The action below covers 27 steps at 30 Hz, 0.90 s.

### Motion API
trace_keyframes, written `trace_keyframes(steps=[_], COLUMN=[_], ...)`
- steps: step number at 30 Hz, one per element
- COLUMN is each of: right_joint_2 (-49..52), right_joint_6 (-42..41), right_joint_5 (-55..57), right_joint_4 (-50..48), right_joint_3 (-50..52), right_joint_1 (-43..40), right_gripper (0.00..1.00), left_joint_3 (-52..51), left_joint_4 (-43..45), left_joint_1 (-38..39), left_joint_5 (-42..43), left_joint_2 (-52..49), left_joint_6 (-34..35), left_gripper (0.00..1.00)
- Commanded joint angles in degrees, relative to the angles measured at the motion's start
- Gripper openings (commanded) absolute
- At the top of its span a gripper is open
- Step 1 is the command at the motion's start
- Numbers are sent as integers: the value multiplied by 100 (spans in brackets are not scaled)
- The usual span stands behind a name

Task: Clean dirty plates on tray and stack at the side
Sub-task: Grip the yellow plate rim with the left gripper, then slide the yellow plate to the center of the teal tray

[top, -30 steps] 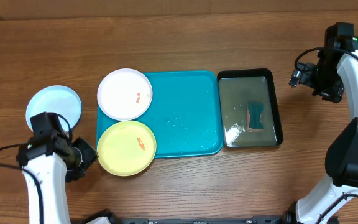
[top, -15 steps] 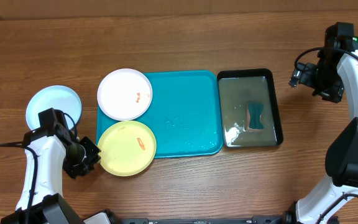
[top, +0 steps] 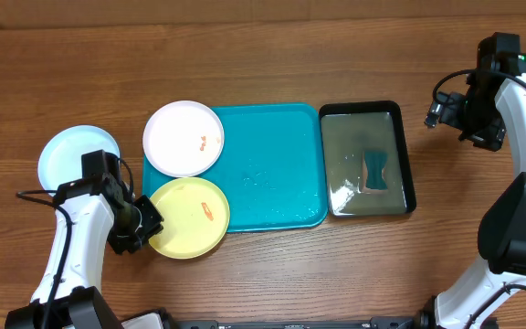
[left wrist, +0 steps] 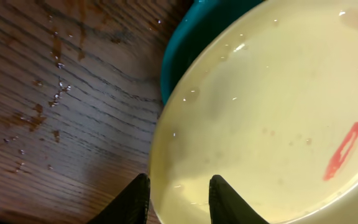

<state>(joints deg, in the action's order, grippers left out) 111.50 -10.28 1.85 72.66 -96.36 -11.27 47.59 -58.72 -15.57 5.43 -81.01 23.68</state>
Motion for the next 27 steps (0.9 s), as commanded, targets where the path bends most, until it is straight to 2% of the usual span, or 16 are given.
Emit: trace_keyframes(steps=[1,5,12,16,19,27], right_joint_2=[-111,-111,-111,-111,-111,-111], right_joint_6=[-15,-15,-15,-15,-15,-15], right_joint_5=[-2,-2,-2,-2,-2,-2], right_joint_4=[-17,-20,-20,-22,-44,-57], right_joint_3=[-46,-46,-46,-46,-46,-46], right_joint_1=[-28,-28,-28,-28,-28,-28], right_gripper=[100,100,100,100,100,100], left_joint_3=[-35,-50,-472,-505,-398,584], left_joint_4=[7,7,343,376,313,-243], left_joint_1=[22,22,24,22,22,28], left_joint_5=[-205,-457,-435,-411,-240,1010], left_joint_2=[-31,-31,-31,-31,-28,-7], left_joint_6=[70,85,212,210,162,-608], left_gripper=[36,37,27,4,4,4])
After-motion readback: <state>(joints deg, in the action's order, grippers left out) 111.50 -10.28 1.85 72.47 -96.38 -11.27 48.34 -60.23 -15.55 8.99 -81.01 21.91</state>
